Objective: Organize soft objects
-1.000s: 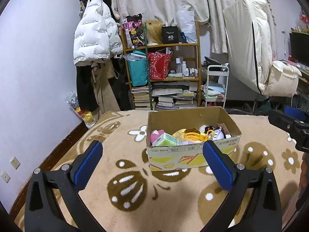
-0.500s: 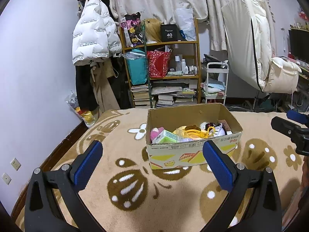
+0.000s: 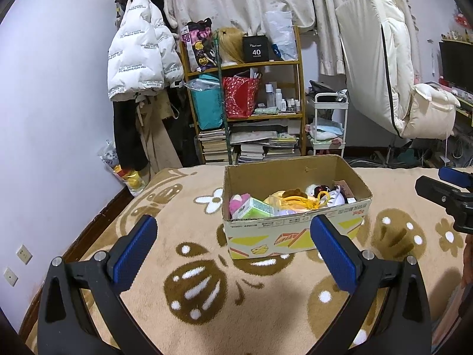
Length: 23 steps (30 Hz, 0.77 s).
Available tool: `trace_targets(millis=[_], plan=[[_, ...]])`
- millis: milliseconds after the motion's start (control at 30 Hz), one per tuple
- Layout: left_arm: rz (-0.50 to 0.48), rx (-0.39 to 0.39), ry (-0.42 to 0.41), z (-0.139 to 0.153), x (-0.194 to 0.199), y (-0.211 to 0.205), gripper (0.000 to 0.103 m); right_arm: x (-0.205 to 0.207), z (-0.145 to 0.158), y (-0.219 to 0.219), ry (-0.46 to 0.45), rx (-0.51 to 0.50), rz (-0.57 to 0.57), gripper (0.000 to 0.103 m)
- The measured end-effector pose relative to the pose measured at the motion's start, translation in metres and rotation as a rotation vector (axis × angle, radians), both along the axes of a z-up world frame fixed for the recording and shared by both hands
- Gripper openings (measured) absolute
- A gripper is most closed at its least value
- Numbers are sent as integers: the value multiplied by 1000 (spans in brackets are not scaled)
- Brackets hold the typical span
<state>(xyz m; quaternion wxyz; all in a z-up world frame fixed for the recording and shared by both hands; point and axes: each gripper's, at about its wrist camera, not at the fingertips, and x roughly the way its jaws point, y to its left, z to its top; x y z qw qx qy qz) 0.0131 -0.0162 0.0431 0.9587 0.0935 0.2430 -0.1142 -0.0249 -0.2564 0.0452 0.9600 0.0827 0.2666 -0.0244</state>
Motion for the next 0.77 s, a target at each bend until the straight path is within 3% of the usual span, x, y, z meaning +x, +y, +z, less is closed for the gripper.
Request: trace_targets(millis=[767], plan=[[-9,13,-8,-5,-5,-6,102,0,-1,-4,-2,1,0,103]])
